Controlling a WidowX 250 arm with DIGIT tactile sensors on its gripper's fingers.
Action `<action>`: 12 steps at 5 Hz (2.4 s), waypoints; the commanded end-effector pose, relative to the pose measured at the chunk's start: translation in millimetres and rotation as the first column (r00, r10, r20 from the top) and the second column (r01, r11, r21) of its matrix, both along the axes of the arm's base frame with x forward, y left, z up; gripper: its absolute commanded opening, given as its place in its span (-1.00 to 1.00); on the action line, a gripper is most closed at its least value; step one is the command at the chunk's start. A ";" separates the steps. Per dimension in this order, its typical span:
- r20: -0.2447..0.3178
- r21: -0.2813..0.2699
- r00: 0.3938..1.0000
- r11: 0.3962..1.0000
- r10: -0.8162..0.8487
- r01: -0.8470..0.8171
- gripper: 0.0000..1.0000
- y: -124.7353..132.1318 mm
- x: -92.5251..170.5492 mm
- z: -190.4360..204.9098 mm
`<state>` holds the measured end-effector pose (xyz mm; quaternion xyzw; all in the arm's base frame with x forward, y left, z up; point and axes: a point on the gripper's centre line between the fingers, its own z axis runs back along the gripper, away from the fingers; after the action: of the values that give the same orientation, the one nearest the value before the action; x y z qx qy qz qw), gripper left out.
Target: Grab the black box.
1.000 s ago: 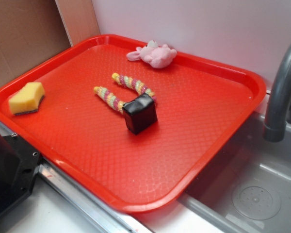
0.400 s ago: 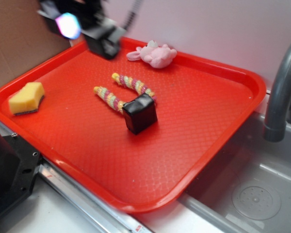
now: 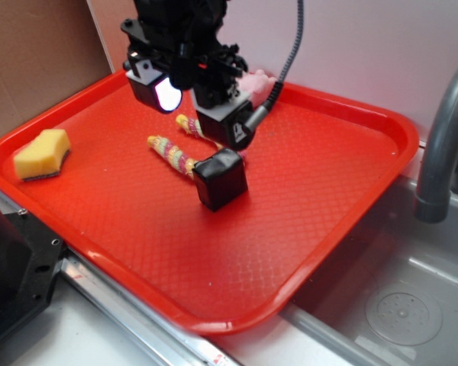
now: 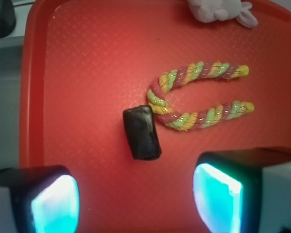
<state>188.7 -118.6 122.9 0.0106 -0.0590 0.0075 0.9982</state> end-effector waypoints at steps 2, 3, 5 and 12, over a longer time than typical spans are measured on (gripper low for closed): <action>0.029 -0.010 1.000 1.000 -0.001 0.002 1.00 -5.1 13.3 -26.5; 0.004 -0.009 0.999 0.999 -0.043 0.043 1.00 -13.9 26.1 -49.9; -0.074 0.004 0.995 0.998 -0.063 0.063 1.00 0.2 35.9 -81.4; -0.104 0.048 0.994 0.998 -0.026 0.031 1.00 11.1 40.7 -75.5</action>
<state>219.3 -103.0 36.3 0.0443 0.0152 -0.0109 0.9988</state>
